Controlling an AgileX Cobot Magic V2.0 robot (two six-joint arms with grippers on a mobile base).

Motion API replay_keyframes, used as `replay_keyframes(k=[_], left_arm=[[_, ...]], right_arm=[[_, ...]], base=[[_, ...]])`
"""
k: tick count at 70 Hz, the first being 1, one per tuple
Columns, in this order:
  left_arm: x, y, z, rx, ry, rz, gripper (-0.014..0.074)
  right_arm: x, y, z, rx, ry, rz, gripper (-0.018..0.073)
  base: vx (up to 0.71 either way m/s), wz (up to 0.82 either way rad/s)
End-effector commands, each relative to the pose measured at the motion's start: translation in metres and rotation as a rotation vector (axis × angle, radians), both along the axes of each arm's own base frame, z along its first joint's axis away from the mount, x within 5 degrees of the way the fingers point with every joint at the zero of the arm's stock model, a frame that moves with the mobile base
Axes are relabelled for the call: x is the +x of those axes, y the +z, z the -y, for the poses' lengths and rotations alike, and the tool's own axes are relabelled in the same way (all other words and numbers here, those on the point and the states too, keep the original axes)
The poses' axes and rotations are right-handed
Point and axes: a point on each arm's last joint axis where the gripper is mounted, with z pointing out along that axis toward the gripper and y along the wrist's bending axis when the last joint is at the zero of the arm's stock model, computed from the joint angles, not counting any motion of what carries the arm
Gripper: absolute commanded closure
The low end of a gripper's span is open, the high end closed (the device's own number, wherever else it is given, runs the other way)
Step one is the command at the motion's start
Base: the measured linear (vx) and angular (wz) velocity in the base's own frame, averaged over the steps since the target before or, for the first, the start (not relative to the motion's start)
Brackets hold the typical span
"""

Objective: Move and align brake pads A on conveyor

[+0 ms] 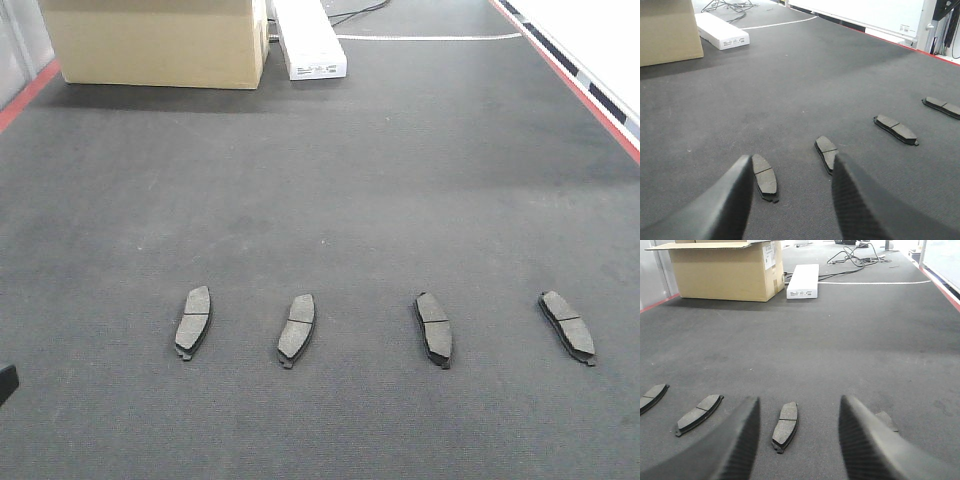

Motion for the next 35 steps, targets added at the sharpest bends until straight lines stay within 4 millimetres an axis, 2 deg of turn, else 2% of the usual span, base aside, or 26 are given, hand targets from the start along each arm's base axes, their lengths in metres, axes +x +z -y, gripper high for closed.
replay_keyframes(k=[1, 8, 35], left_arm=[[-0.0003, 0.0142, 0.0014, -0.039, -0.017, 0.074, 0.0374], [-0.0003, 0.0139, 0.0014, -0.038, -0.016, 0.070, 0.0602], [-0.0003, 0.0132, 0.0011, -0.034, -0.014, 0.063, 0.0603]], right_arm=[[0.0005, 0.0158, -0.0007, 0.002, 0.005, 0.099, 0.0355], [0.0005, 0.0158, -0.0007, 0.002, 0.005, 0.099, 0.0561], [0.0005, 0.0140, -0.0003, 0.005, 0.001, 0.079, 0.0568]], base=[[0.00, 0.00], [0.00, 0.00], [0.00, 0.00]])
